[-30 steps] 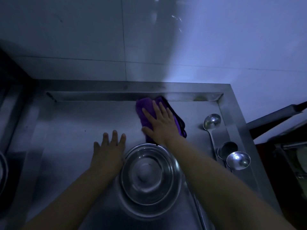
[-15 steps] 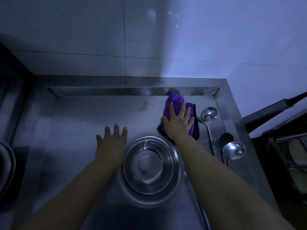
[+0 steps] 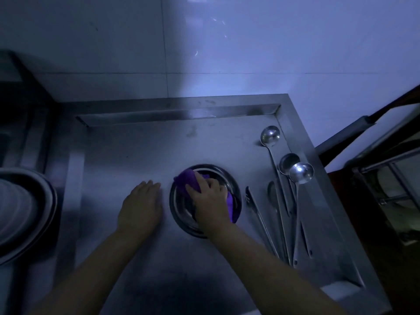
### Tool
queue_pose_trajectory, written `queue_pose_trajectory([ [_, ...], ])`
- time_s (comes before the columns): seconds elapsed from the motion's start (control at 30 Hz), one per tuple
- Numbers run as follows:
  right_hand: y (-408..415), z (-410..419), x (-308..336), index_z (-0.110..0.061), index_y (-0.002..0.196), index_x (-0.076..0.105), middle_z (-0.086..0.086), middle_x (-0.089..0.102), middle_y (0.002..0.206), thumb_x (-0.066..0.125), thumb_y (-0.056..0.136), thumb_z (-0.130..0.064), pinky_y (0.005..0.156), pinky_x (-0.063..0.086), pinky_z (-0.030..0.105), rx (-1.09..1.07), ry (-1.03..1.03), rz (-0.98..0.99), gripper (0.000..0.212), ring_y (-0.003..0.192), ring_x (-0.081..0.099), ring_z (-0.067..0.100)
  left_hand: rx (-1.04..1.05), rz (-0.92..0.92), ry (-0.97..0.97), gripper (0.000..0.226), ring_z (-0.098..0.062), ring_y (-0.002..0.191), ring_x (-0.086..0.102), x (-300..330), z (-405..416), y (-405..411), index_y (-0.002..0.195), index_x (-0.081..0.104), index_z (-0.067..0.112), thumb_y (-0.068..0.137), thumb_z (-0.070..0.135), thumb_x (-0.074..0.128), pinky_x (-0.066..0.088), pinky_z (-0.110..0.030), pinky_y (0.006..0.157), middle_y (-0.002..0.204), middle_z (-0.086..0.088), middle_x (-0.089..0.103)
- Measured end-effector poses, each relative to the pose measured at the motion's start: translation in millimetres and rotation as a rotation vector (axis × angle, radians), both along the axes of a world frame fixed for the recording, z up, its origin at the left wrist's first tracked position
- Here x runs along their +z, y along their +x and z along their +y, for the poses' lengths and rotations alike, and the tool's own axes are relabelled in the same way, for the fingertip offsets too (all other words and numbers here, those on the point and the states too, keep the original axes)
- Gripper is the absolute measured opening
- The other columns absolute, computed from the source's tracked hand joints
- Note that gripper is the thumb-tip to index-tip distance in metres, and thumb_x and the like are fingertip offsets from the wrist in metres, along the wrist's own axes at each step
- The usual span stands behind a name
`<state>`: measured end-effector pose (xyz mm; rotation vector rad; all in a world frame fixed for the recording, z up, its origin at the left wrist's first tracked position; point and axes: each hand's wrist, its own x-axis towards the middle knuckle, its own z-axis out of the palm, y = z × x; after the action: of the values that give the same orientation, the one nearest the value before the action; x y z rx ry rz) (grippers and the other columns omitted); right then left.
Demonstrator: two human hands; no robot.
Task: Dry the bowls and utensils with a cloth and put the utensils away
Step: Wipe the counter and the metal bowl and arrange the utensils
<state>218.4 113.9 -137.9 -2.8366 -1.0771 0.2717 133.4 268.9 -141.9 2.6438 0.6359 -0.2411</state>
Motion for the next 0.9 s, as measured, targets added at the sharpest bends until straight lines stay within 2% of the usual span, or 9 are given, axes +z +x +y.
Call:
queue_pose_trajectory([
  [0.1, -39.5, -30.1, 1.7, -0.021, 0.105, 0.071, 0.012, 0.061, 0.127, 0.083, 0.046, -0.015, 0.071, 0.052, 0.047, -0.074, -0.089, -0.038, 0.06, 0.096, 0.063, 0.035, -0.035, -0.004, -0.032, 0.05, -0.025, 0.14, 0.027, 1.7, -11.1, -24.7, 0.141, 0.04, 0.011, 0.093, 0.02, 0.049, 0.02, -0.036, 0.114, 0.149, -0.01, 0.037],
  [0.27, -84.9, -81.8, -4.3, -0.022, 0.112, 0.07, 0.013, 0.059, 0.131, 0.087, 0.047, -0.017, 0.069, 0.053, 0.051, -0.253, -0.123, 0.037, 0.068, 0.1, 0.063, 0.034, -0.13, -0.039, -0.02, 0.049, -0.031, 0.137, 0.033, 8.3, -31.6, -48.5, 0.136, 0.048, 0.006, 0.088, 0.019, 0.048, 0.023, -0.04, 0.113, 0.143, -0.016, 0.044],
  [0.4, -132.6, -87.6, -16.2, -0.03, 0.142, 0.039, 0.008, 0.017, 0.158, 0.062, 0.081, -0.024, 0.093, 0.038, 0.059, -0.195, -0.003, 0.196, 0.066, 0.135, 0.034, 0.038, -0.146, -0.041, -0.02, 0.049, -0.033, 0.135, 0.035, 10.0, -52.0, -55.2, 0.133, 0.05, 0.003, 0.085, 0.009, 0.057, 0.025, -0.041, 0.112, 0.14, -0.018, 0.047],
  [0.5, -160.3, -84.0, -26.3, -0.035, 0.148, 0.017, -0.002, -0.017, 0.159, 0.047, 0.091, -0.029, 0.109, 0.013, 0.059, -0.043, 0.05, 0.32, 0.065, 0.145, -0.001, 0.033, -0.17, -0.06, -0.035, 0.048, -0.034, 0.133, 0.039, 12.1, -67.3, -57.4, 0.129, 0.053, 0.001, 0.082, 0.005, 0.06, 0.029, -0.042, 0.11, 0.136, -0.019, 0.051],
  [0.57, -173.2, -93.0, -27.6, -0.036, 0.148, 0.017, -0.004, -0.012, 0.159, 0.047, 0.092, -0.032, 0.111, 0.009, 0.057, 0.084, 0.056, 0.317, 0.064, 0.145, 0.001, 0.031, -0.204, -0.065, -0.044, 0.049, -0.035, 0.132, 0.039, 12.2, -76.0, -58.4, 0.129, 0.053, 0.0, 0.081, 0.004, 0.06, 0.028, -0.042, 0.11, 0.136, -0.02, 0.051],
  [0.7, -178.4, -133.9, -26.1, -0.035, 0.145, 0.032, 0.0, 0.014, 0.16, 0.05, 0.087, -0.041, 0.112, 0.022, 0.051, 0.193, -0.023, 0.207, 0.061, 0.143, 0.025, 0.03, -0.263, -0.068, -0.068, 0.049, -0.035, 0.132, 0.038, 13.4, -91.8, -57.4, 0.13, 0.053, 0.0, 0.082, 0.005, 0.061, 0.029, -0.042, 0.109, 0.136, -0.021, 0.05],
  [0.77, -171.0, -154.3, -26.2, -0.037, 0.148, 0.025, -0.002, 0.001, 0.161, 0.046, 0.09, -0.042, 0.115, 0.005, 0.05, 0.167, -0.042, 0.201, 0.061, 0.147, 0.01, 0.028, -0.305, -0.055, -0.069, 0.049, -0.035, 0.133, 0.036, 15.2, -99.9, -54.8, 0.132, 0.05, 0.0, 0.084, 0.007, 0.058, 0.027, -0.042, 0.11, 0.139, -0.021, 0.047],
  [0.83, -158.7, -173.1, -26.2, -0.04, 0.15, 0.008, -0.011, -0.027, 0.153, 0.04, 0.095, -0.042, 0.109, -0.023, 0.039, 0.129, -0.057, 0.282, 0.063, 0.143, -0.022, 0.019, -0.346, -0.047, -0.068, 0.049, -0.035, 0.135, 0.034, 17.3, -108.9, -51.2, 0.134, 0.049, 0.001, 0.087, 0.014, 0.053, 0.027, -0.042, 0.111, 0.142, -0.021, 0.044],
  [0.9, -144.9, -193.4, -25.6, -0.042, 0.149, -0.001, -0.015, -0.039, 0.146, 0.036, 0.096, -0.044, 0.103, -0.03, 0.032, 0.1, -0.082, 0.288, 0.065, 0.132, -0.041, 0.01, -0.378, -0.048, -0.072, 0.048, -0.034, 0.135, 0.034, 20.4, -118.5, -46.5, 0.134, 0.049, 0.003, 0.087, 0.016, 0.053, 0.028, -0.043, 0.11, 0.142, -0.019, 0.044],
])
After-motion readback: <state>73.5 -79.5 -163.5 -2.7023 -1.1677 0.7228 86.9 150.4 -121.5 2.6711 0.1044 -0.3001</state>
